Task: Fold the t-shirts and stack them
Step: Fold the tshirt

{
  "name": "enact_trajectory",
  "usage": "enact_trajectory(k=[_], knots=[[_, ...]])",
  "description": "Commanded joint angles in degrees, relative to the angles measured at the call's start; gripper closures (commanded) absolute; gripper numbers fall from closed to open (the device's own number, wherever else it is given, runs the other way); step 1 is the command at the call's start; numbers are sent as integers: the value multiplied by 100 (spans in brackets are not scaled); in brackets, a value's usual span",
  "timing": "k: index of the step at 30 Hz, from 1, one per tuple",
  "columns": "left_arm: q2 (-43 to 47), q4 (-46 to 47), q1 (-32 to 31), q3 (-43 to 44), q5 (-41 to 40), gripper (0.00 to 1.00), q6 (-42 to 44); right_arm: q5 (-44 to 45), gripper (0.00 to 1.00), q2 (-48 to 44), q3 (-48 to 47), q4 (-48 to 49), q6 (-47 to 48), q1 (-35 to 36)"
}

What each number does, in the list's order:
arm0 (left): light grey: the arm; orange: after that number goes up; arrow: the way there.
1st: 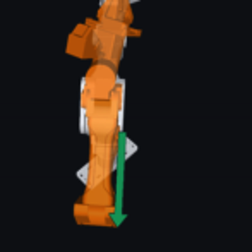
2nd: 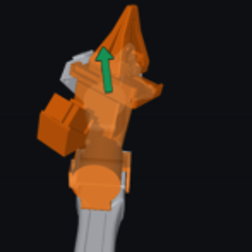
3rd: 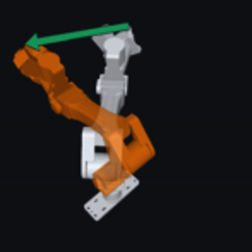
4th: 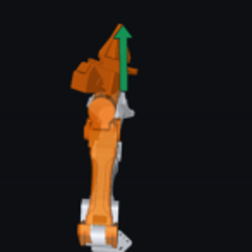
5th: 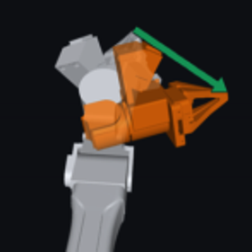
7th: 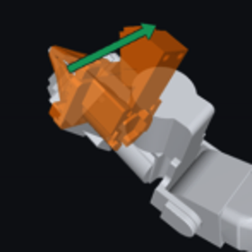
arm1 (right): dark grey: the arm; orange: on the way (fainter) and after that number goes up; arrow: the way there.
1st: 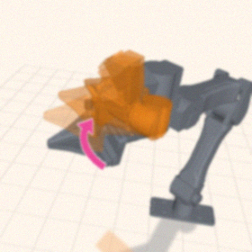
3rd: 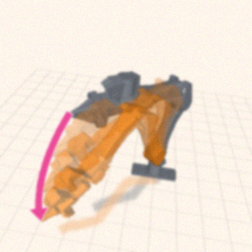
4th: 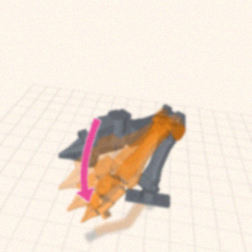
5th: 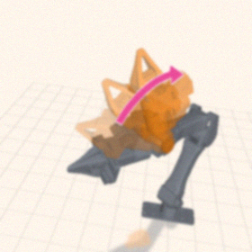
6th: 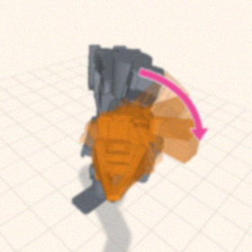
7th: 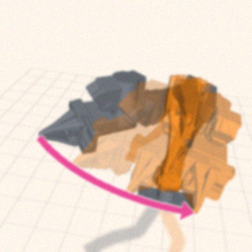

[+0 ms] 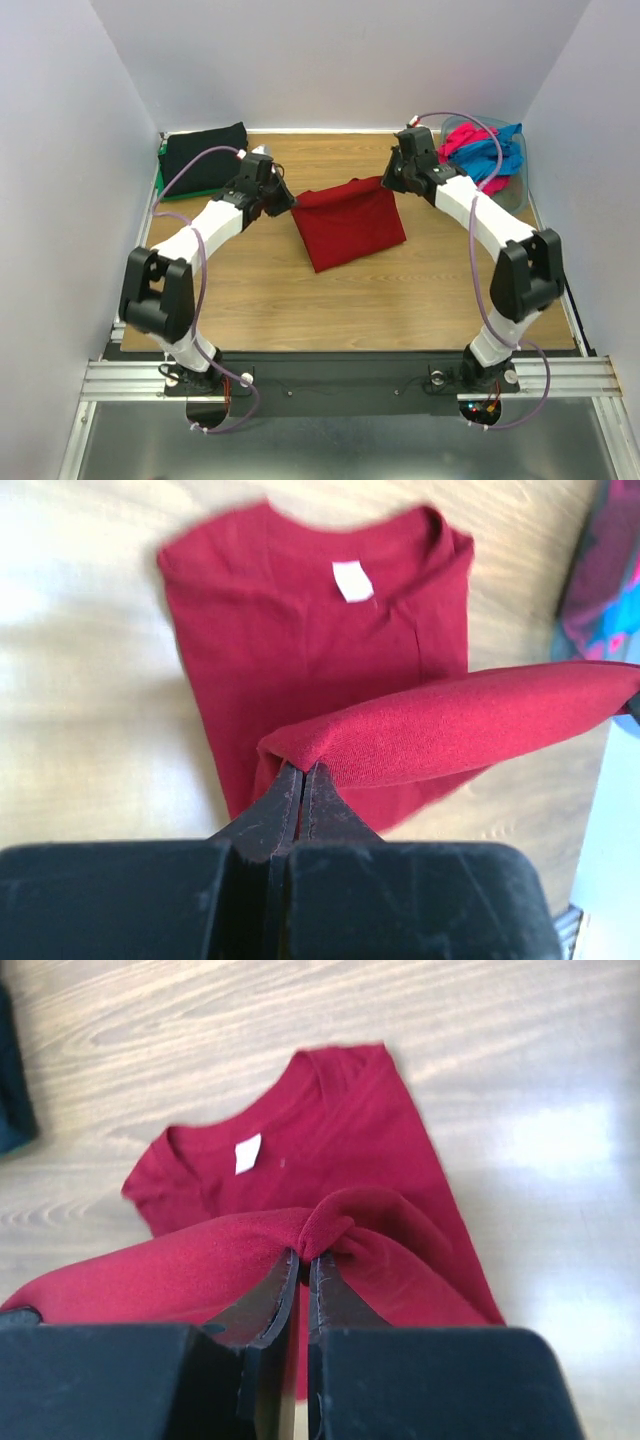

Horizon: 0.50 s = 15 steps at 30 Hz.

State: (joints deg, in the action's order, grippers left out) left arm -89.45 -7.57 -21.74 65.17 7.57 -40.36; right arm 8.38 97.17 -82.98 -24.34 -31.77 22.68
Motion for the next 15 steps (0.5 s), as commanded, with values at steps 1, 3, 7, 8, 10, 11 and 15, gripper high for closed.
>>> enact_trajectory(k=[1, 3, 7, 8, 10, 11, 15], knots=[[-484, 195, 187, 654, 200, 100, 405, -372, 100, 512, -657, 421, 259, -307], [-976, 107, 222, 1074, 341, 100, 494, -425, 100, 960, -824, 421, 294, -360], [-1714, -60, 371, 1630, 210, 100, 477, -662, 97, 1760, -1491, 430, 373, -527], [-1803, -51, 398, 1770, 157, 100, 459, -671, 89, 2084, -1632, 421, 408, -536], [-1962, -164, 486, 1955, 96, 83, 432, -985, 71, 2350, -1870, 421, 513, -597], [-2075, -218, 504, 2113, 60, 68, 424, -1092, 51, 2429, -2071, 421, 575, -598], [-1998, -254, 513, 2159, 218, 2, 503, -1374, 0, 2378, -2144, 421, 672, -615]])
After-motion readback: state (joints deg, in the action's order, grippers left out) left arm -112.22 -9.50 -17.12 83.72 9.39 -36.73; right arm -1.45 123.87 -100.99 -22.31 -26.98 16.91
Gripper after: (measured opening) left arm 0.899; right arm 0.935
